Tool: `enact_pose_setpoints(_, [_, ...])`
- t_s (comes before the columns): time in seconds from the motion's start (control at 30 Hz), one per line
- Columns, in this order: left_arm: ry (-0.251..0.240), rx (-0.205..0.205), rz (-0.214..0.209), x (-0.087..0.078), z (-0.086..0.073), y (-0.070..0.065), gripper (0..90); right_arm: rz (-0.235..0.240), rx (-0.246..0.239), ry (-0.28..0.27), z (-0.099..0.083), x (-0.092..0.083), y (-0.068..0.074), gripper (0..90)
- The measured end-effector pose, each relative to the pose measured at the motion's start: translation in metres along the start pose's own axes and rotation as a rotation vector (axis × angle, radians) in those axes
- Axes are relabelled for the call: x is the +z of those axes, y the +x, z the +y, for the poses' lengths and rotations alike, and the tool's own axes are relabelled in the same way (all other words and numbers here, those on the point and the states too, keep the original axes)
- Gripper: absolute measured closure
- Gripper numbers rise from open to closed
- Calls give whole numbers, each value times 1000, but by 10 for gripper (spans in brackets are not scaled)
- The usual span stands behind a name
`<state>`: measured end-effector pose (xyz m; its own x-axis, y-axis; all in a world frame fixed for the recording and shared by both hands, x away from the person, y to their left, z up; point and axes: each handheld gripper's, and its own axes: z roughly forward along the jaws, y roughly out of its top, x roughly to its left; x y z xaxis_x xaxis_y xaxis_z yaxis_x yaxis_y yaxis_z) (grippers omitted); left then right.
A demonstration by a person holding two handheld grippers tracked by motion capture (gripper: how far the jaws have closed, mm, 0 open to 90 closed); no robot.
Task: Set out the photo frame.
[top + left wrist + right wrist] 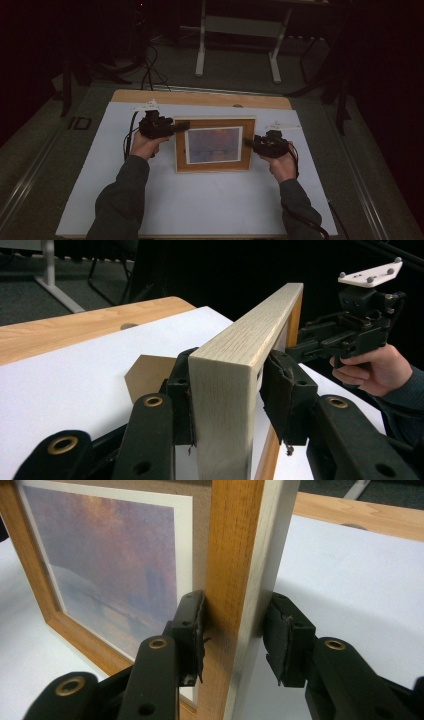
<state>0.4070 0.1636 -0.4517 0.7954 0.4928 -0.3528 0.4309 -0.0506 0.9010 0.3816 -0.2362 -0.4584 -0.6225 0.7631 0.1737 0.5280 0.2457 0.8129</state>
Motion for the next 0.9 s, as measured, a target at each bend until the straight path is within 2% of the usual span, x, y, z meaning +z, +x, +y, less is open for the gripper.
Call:
enact_pose_setpoints(0.2, [-5,-4,-7,2,0,1,595,-11,15,-3,-3,-2,3,616])
enact_pose_setpoints(0.9, [-1,-17,1,2,0,1,583,1,17,-4,-5,-4,3,617])
